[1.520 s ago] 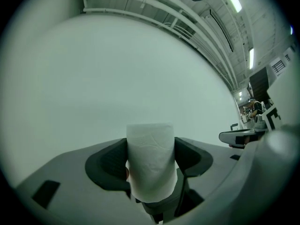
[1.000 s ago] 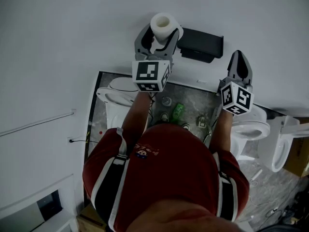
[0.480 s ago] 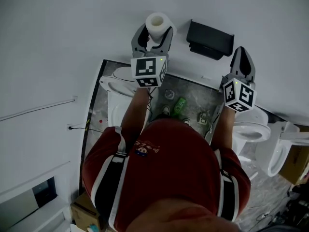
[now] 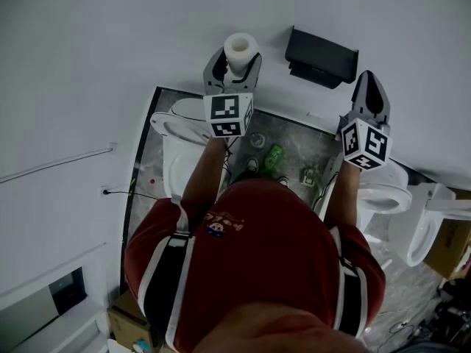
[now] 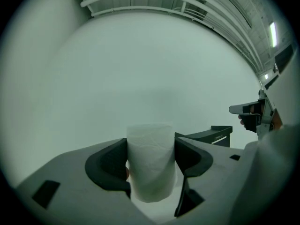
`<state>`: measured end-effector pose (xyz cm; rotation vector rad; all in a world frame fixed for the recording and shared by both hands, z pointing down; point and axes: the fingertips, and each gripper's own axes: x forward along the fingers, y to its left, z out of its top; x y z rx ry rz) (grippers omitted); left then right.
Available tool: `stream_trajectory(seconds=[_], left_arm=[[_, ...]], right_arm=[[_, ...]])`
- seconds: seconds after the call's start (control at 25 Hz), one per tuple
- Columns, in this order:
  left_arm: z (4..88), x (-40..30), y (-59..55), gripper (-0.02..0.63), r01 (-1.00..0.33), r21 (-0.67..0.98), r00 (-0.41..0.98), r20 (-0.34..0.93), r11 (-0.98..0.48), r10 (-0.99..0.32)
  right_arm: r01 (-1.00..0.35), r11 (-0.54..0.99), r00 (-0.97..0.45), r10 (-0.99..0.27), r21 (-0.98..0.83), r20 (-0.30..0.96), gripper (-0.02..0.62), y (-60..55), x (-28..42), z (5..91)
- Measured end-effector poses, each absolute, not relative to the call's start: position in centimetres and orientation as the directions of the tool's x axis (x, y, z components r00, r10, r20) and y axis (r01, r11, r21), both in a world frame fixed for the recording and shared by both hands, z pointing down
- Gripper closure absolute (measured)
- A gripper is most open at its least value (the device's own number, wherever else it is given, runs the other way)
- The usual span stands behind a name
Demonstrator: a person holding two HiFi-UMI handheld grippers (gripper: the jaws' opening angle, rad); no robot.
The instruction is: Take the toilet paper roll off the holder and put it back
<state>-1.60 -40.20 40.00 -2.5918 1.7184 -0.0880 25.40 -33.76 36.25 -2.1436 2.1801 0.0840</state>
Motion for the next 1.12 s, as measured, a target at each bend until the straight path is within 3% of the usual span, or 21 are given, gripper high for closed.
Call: stream_trajectory(seconds=[0.76, 1.12], left_arm=[[40.5, -1.0, -39.7, 0.273, -0.913, -0.047, 0.403, 0.045, -0.405, -0.914], [37.7, -0.3, -40.2, 0.273, -0.905, -0.054, 0.424, -0.016, -0.422, -0.906]], right_arm=[[-1.0, 0.006, -0.005, -0.996, -0.008, -0.088, 0.588, -32.8, 25.1, 36.6], [-1.0, -0.013, 0.015, -0.995, -0.013, -0.1, 0.588, -32.5, 25.4, 36.1]])
